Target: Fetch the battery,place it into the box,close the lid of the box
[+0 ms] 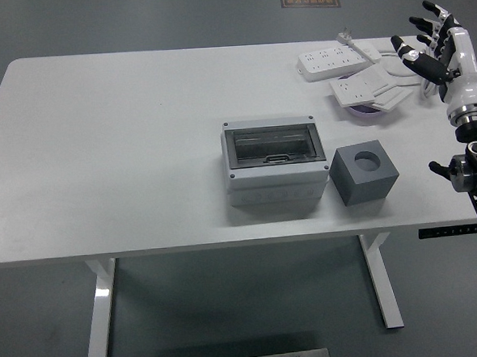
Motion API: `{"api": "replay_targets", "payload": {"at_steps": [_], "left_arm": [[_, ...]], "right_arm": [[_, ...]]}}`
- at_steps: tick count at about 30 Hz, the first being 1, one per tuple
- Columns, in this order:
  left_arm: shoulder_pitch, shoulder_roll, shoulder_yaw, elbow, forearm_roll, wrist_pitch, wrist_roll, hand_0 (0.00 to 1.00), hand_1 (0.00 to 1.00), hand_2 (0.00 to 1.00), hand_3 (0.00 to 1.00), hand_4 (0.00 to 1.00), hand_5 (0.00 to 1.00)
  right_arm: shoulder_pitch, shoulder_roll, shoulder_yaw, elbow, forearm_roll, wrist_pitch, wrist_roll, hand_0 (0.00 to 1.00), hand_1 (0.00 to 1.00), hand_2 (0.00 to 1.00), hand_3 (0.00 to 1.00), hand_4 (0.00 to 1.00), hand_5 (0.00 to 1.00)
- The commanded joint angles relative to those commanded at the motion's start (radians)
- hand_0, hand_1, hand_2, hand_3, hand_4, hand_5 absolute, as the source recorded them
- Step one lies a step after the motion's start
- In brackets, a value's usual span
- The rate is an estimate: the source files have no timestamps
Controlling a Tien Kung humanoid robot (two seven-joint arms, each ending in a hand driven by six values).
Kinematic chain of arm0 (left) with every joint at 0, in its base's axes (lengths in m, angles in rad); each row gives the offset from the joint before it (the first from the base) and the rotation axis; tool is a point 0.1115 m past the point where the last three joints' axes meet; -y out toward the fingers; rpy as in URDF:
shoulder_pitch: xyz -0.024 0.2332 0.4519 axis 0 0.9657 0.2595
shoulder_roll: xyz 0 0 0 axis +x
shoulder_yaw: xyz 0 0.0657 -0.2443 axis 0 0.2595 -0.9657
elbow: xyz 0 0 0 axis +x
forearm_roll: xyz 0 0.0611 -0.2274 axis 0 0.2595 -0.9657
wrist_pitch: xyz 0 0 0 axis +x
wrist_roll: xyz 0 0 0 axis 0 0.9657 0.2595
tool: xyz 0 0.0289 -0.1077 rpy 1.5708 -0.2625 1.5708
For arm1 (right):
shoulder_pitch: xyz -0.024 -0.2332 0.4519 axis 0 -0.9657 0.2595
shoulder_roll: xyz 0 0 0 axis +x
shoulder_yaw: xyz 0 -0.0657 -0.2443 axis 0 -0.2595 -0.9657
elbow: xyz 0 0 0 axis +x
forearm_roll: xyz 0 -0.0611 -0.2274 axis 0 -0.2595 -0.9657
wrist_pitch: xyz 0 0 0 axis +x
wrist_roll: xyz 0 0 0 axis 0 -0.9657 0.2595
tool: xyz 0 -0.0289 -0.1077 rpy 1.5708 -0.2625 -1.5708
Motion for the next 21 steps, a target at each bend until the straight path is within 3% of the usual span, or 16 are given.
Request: {"api": "replay_targets", "payload": {"at_steps": [3,4,9,10,13,21], "left_arm": [[0.001,0.0,0.0,0.0,0.0,0.001,0.0,0.586,0.715,0.665,0.606,0.704,0.178],[0.002,0.0,0.0,0.0,0.0,0.001,0.0,0.586,0.716,0.665,0.607,0.706,0.176],[0.005,-0.001,0.003,0.0,-0.006,0.004,-0.001,0.586,0.716,0.665,0.607,0.706,0.176],[0.006,-0.001,0.005,0.0,-0.009,0.004,-0.001,0.586,0.715,0.664,0.607,0.706,0.176],[0.007,-0.001,0.007,0.0,-0.014,0.006,-0.002,0.586,0.715,0.664,0.607,0.706,0.176],[0.008,0.006,0.01,-0.001,-0.02,0.007,0.0,0.586,0.715,0.664,0.607,0.706,0.177]], "right_arm": [[-0.001,0.0,-0.001,-0.002,0.001,0.001,-0.002,0.952,0.885,0.889,0.997,0.938,0.24],[-0.001,-0.001,-0.001,-0.002,0.002,0.001,-0.002,0.998,0.977,0.969,0.998,0.998,0.379],[-0.004,-0.007,-0.014,-0.003,0.02,-0.009,0.005,0.998,0.977,0.969,0.998,0.998,0.379],[-0.006,-0.009,-0.019,-0.002,0.028,-0.016,0.01,0.998,0.988,0.993,0.998,0.998,0.433],[-0.012,-0.015,-0.033,0.004,0.043,-0.031,0.021,0.998,0.988,0.993,0.998,0.998,0.433],[-0.048,-0.031,-0.068,0.059,0.053,-0.064,0.037,0.998,0.985,0.995,0.998,0.998,0.444]]}}
